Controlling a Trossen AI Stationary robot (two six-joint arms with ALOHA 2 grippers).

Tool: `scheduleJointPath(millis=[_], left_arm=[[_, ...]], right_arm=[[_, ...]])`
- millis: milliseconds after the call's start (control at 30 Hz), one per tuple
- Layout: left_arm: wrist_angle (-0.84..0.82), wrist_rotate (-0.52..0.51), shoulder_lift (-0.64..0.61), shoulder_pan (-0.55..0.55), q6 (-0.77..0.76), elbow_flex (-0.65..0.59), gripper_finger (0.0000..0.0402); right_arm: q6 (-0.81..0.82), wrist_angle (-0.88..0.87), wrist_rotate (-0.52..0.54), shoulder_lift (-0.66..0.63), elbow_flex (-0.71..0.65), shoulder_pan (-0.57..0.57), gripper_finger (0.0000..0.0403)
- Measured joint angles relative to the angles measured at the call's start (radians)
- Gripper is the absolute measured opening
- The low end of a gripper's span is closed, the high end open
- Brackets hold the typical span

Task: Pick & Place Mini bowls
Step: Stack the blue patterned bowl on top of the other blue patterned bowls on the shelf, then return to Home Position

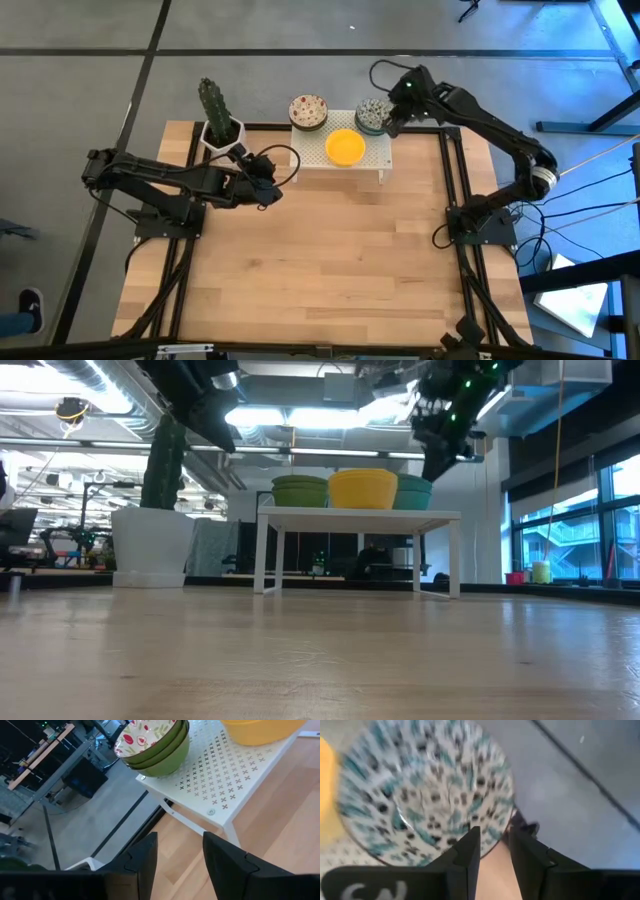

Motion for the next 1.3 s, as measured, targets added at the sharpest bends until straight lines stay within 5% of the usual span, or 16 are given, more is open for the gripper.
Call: scheduleJointPath(millis=[267, 533, 700, 900, 1100, 1300], left_arm=[[0.0, 0.006, -0.003, 0.0, 0.016, 0.0, 0.0132], [0.15, 0.029, -0.009, 0.001, 0.13, -0.069, 0.0096], [0.517, 0.307, -0.056, 0.032, 0.375, -0.211, 0.0072], [0.914, 0.659, -0.161, 0.098, 0.528, -0.374, 0.0057], [1.239, 0.816, -0.27, 0.187, 0.577, -0.608, 0.0054], [1.351, 0.934, -0.407, 0.265, 0.531, -0.716, 0.0053]], right_arm=[[0.098, 0.127, -0.196, -0.189, -0.044, 0.052, 0.0104], [0.32, 0.757, -0.382, -0.425, -0.519, 0.366, 0.0075], [0.33, 1.106, -0.388, -0.457, -0.746, 0.576, 0.0014], [0.199, 1.168, -0.385, -0.462, -0.858, 0.747, 0.0005], [0.13, 1.293, -0.384, -0.526, -0.967, 0.826, 0.0006], [0.158, 1.433, -0.383, -0.643, -1.103, 0.786, 0.0004]])
